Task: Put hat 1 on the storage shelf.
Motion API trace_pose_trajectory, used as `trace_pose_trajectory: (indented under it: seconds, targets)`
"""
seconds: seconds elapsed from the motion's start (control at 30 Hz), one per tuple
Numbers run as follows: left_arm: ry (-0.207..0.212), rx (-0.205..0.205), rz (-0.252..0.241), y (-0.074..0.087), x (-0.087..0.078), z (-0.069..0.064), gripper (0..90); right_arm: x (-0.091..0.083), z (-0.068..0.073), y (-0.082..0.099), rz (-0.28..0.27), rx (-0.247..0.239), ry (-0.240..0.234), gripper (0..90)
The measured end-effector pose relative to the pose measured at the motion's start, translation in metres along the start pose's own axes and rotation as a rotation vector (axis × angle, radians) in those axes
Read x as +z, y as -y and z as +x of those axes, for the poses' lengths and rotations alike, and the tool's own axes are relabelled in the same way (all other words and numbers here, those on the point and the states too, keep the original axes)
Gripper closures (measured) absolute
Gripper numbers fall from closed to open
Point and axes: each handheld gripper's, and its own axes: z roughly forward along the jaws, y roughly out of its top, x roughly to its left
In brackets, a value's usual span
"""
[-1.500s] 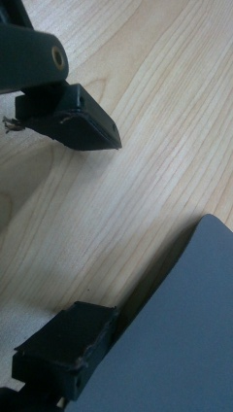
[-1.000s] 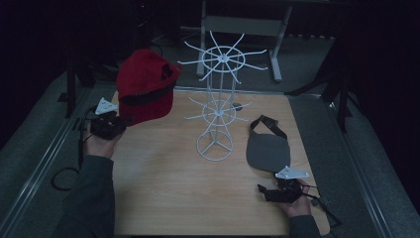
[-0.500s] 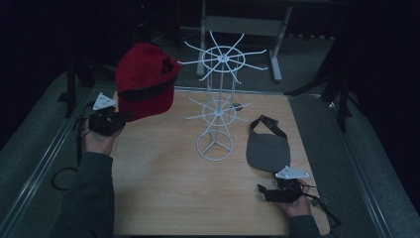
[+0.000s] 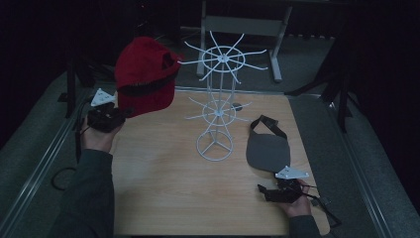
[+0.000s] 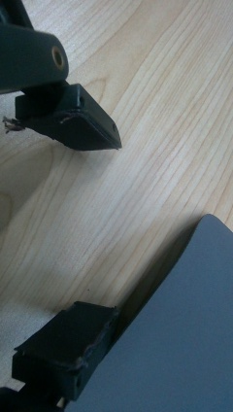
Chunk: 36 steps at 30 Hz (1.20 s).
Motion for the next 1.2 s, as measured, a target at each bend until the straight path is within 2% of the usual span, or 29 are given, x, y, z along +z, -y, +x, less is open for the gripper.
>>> trace_pose_trajectory:
  seconds: [1.2]
  targets:
    - [0.046, -0.003, -0.082, -0.033, -0.010, -0.009, 85.9, 0.000, 0.000, 0.000, 0.000, 0.000, -0.001, 17.8]
